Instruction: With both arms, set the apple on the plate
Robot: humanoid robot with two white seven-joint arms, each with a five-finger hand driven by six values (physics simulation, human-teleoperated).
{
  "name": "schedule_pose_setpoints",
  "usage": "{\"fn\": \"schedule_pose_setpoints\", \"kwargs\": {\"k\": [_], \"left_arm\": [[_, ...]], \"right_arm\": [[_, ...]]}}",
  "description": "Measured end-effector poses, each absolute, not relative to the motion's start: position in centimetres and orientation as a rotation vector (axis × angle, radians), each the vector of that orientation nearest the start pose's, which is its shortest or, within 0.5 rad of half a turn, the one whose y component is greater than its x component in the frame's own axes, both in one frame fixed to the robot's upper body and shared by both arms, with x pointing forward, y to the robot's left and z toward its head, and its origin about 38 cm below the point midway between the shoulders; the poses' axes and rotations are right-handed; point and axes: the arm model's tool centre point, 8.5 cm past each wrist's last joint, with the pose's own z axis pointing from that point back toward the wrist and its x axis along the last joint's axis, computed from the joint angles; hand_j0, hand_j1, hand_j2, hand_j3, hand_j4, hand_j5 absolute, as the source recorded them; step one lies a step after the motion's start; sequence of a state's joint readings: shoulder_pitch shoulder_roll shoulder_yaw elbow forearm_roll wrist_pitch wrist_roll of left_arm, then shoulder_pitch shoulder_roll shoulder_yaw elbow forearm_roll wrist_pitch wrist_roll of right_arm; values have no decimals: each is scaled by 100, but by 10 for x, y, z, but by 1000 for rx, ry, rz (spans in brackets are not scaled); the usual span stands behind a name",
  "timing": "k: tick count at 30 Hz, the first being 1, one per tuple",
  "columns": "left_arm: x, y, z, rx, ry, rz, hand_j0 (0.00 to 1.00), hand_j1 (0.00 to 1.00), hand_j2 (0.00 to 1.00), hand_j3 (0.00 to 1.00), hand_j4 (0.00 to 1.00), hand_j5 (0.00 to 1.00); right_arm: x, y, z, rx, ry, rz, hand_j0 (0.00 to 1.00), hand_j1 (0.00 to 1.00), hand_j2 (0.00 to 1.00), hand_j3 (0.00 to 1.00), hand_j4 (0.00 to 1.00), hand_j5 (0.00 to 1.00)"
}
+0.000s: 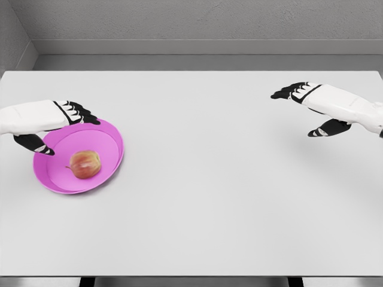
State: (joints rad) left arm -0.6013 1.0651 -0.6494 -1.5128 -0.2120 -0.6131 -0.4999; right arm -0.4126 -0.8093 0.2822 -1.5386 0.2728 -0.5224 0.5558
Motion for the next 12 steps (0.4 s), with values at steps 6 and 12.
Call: {"fn": "schedule_pose_setpoints", "kwargs": {"k": [6,12], "left_arm": [[402,364,238,368,-1342,-2054,100,100,100,100,100,100],[402,363,238,366,-1341,-2056,100,100,100,100,100,100]], "right_arm": [[414,-341,234,-423,-1544,1785,100,100,100,100,100,100],[414,-341,235,-424,-1544,1784,100,100,100,100,100,100]]}}
